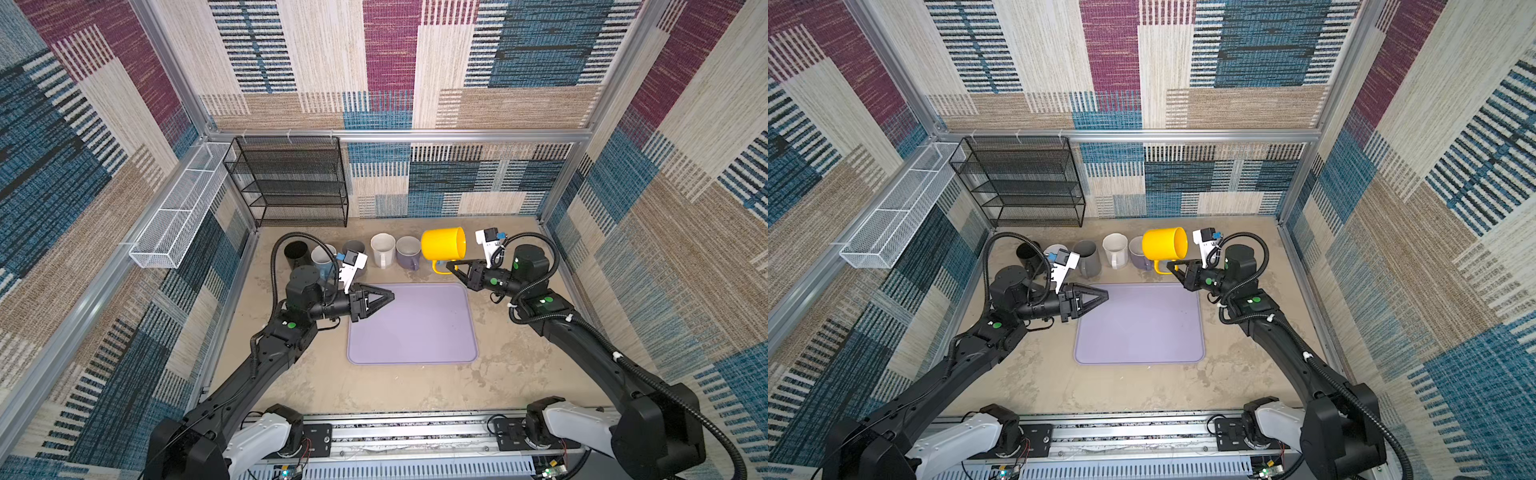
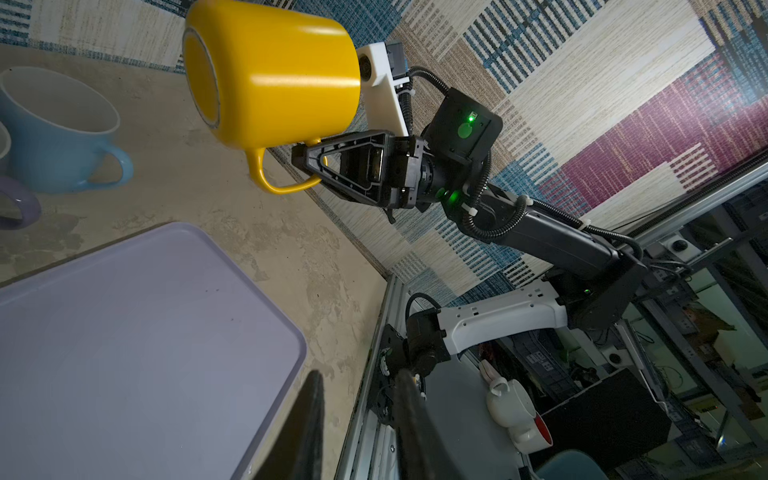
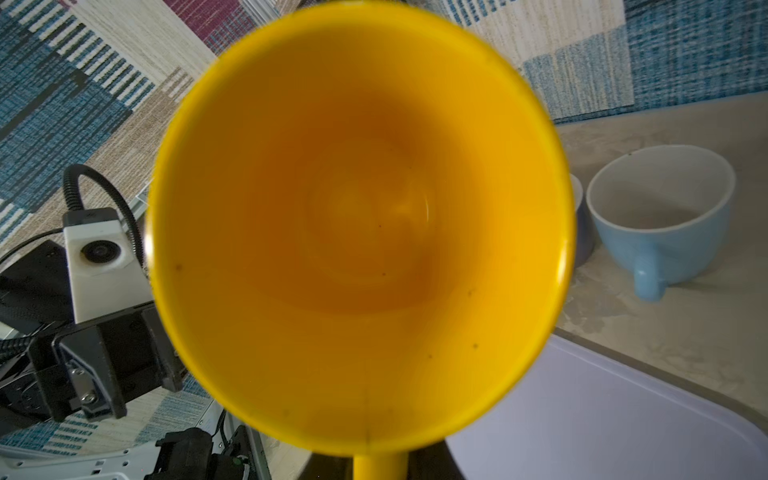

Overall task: Turn the mug right side up
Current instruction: 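Carry the yellow mug with the right gripper toward the light-blue mug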

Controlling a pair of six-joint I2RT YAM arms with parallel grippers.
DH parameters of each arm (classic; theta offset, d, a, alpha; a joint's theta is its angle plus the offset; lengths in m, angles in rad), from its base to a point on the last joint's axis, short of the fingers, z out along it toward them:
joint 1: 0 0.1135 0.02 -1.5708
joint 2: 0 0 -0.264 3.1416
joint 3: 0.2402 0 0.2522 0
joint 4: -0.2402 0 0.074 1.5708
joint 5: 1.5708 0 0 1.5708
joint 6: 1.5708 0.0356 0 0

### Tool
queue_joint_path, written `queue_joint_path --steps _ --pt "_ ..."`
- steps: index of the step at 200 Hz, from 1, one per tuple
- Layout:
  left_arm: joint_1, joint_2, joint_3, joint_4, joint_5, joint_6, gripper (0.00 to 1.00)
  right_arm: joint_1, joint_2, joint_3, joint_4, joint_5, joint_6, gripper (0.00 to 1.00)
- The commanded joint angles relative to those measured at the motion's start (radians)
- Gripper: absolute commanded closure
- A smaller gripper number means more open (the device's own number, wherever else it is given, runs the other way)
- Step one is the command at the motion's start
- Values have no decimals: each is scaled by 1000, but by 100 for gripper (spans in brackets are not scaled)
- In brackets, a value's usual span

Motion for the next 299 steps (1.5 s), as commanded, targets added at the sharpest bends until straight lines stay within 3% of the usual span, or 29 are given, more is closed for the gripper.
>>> queue_joint_path --steps 1,73,160,299 --pt "2 -2 12 -27 -16 40 74 -36 13 19 12 -6 -42 100" --pt "1 -9 18 -88 -25 71 75 -123 116 101 -97 63 -114 100" --pt "2 -11 19 -110 -31 81 75 -144 308 302 -285 291 -202 100" --pt "1 -9 21 -132 -32 92 75 -144 536 503 -460 560 -194 100"
